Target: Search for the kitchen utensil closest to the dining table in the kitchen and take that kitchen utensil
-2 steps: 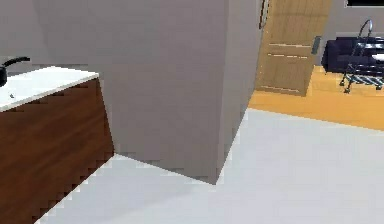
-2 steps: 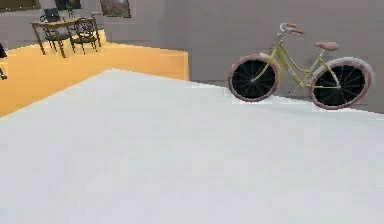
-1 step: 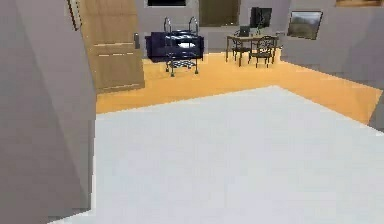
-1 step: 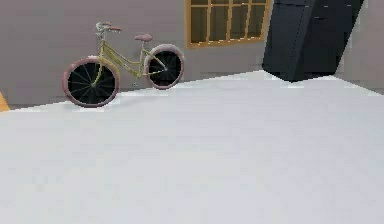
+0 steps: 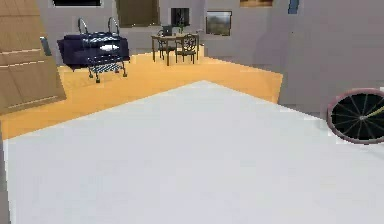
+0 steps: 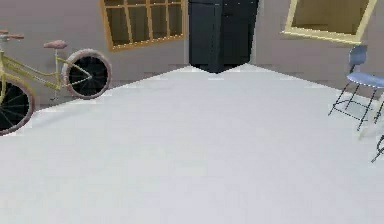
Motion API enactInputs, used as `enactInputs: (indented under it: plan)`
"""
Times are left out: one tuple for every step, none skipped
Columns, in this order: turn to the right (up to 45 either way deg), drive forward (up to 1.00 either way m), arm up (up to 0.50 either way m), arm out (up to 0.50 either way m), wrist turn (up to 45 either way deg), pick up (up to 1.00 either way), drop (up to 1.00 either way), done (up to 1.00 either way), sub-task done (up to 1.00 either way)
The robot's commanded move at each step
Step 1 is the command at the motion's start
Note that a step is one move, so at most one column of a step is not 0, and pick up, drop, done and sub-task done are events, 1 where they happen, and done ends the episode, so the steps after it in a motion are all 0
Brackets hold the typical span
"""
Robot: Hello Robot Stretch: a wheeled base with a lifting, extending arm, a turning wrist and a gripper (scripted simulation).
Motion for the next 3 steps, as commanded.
enactInputs:
  plan:
    - [0.0, 0.05, 0.00, 0.00, 0.0, 0.00, 0.00, 0.00, 0.00]
    - [-45.0, 0.00, 0.00, 0.00, 0.0, 0.00, 0.00, 0.00, 0.00]
    - [-27.0, 0.00, 0.00, 0.00, 0.0, 0.00, 0.00, 0.00, 0.00]
